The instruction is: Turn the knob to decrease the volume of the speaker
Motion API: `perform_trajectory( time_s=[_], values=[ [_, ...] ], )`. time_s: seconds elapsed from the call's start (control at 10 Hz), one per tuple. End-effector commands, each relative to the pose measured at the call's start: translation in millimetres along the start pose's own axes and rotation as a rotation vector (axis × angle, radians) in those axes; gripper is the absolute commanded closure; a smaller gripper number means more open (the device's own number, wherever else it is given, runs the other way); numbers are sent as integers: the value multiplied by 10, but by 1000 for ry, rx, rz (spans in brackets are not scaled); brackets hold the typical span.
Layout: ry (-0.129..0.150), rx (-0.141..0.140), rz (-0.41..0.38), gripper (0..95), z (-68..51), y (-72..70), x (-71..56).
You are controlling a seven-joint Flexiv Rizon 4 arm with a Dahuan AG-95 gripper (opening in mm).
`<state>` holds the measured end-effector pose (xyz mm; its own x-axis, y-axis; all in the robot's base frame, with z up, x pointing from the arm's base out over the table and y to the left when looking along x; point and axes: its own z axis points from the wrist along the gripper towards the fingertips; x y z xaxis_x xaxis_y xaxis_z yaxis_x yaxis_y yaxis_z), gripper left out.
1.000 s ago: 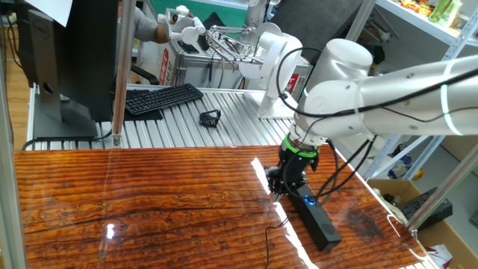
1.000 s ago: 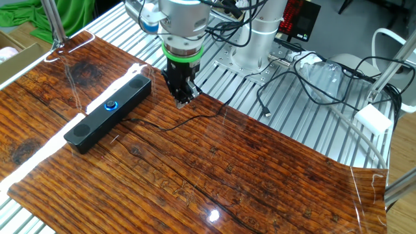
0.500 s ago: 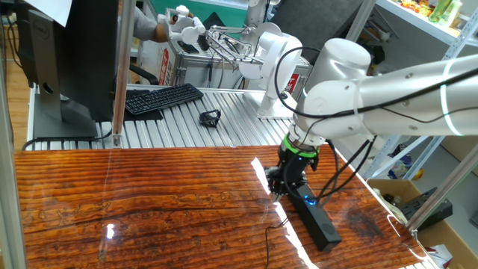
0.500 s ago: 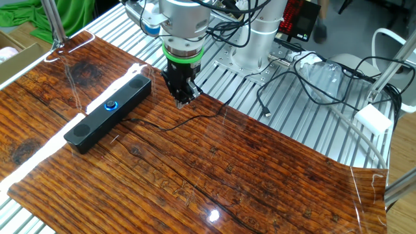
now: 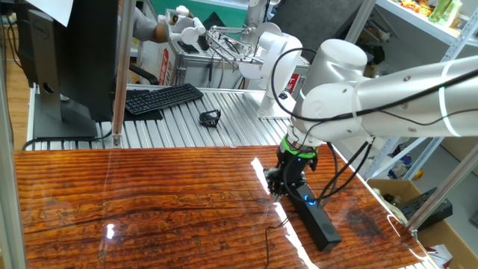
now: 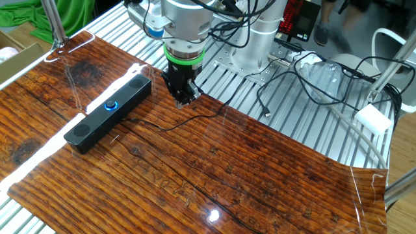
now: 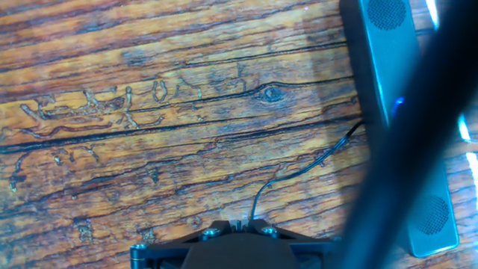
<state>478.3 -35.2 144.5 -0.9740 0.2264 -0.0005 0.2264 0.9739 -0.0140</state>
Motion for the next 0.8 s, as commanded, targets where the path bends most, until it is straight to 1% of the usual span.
perform_trajectory(
  time_s=[0.1,0.2,0.4,0.5,0.7,0.8],
  values=[
    [-22,16,-8,950,40,-10,25],
    [-24,20,-17,950,67,-39,44],
    [-16,8,-37,950,129,-274,99],
    [-15,5,-47,950,133,-351,119],
    [-17,-2,-73,950,174,-577,193],
    [-18,-3,-81,950,194,-654,221]
  ],
)
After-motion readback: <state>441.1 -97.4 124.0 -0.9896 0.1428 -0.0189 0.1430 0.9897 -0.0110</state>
